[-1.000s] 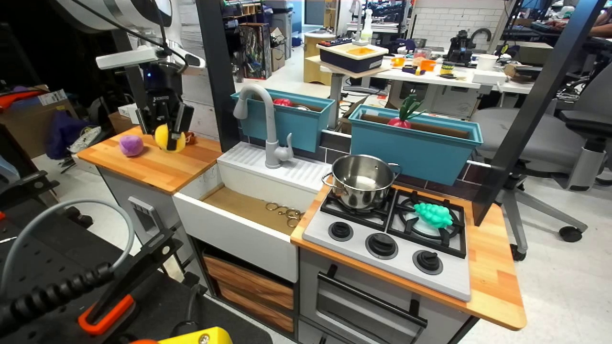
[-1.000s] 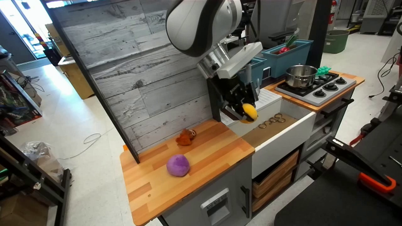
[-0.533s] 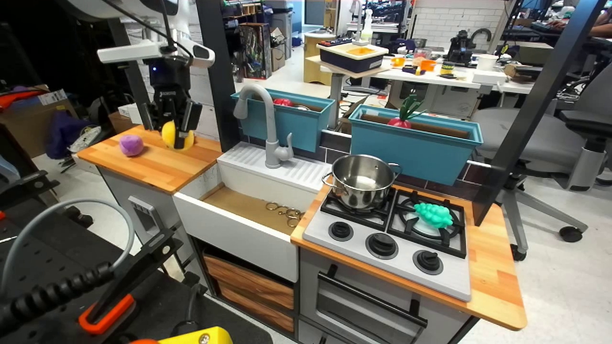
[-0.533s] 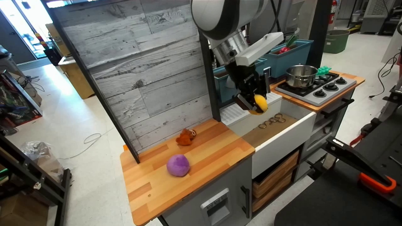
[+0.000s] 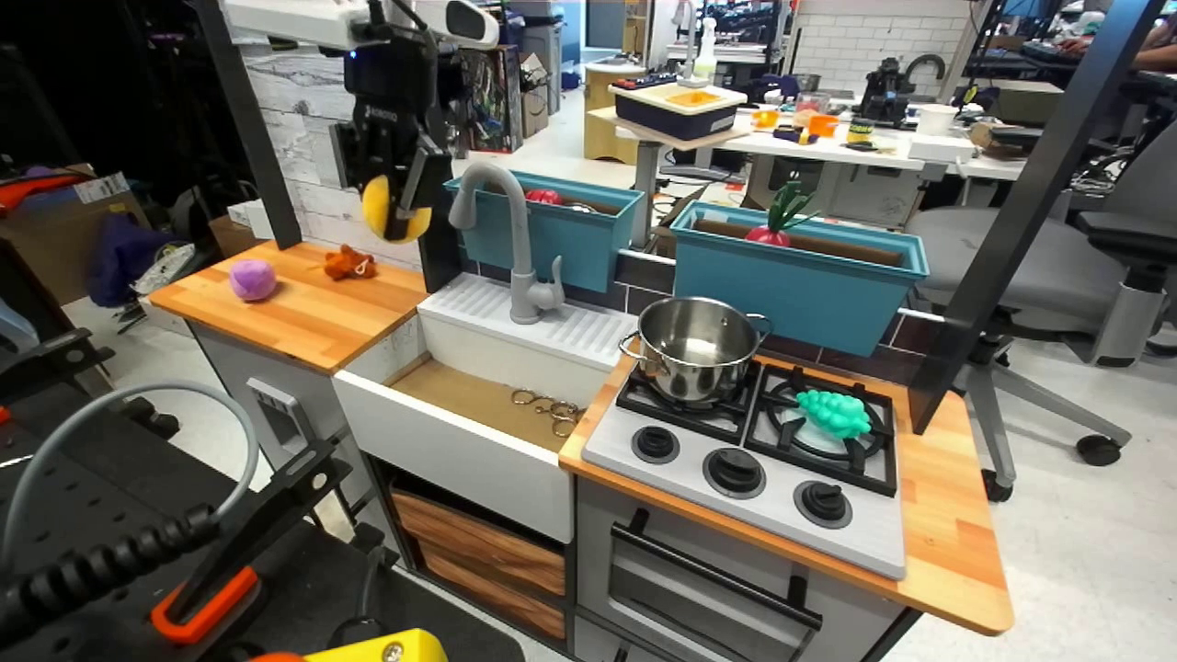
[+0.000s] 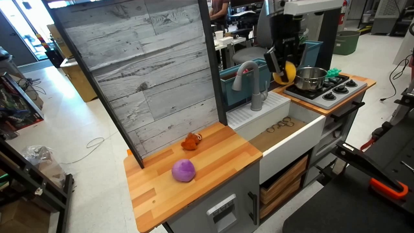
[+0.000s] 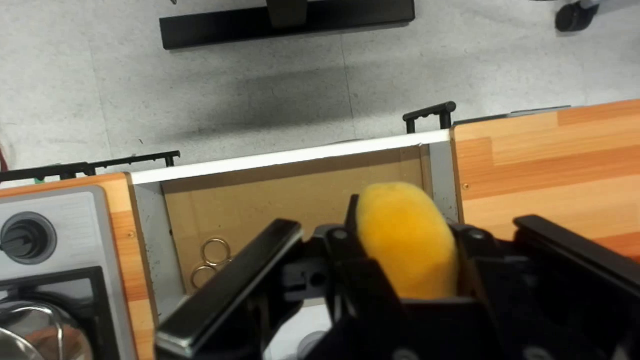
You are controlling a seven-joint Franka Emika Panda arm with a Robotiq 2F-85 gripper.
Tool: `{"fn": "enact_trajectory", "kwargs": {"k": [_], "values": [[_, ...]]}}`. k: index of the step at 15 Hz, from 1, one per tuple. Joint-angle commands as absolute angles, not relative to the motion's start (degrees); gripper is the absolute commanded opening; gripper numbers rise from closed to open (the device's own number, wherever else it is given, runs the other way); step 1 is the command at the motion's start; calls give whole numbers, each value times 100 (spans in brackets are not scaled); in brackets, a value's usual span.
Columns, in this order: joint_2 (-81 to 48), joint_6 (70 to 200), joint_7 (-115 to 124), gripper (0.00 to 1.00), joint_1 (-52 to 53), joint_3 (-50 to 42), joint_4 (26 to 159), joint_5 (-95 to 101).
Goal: Put the yellow plushie in the pot
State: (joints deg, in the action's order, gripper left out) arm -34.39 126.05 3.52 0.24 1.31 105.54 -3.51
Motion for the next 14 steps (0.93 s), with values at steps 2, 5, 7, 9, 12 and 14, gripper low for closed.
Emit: {"fn": "enact_trajectory", "kwargs": {"k": [2, 5, 7, 9, 12, 14], "values": [[-2759, 13165, -104, 5, -589, 218, 11277, -1276], [-2647, 13591, -160, 5, -875, 140, 11348, -1842], [-2654, 13800, -24, 5, -927, 5, 11266, -1850], [-2741, 13731, 323, 5, -857, -259, 11032, -1499], [-3001, 13125, 1112, 5, -706, -739, 10462, -857], [-3258, 12636, 1596, 5, -660, -963, 9996, -473]]}}
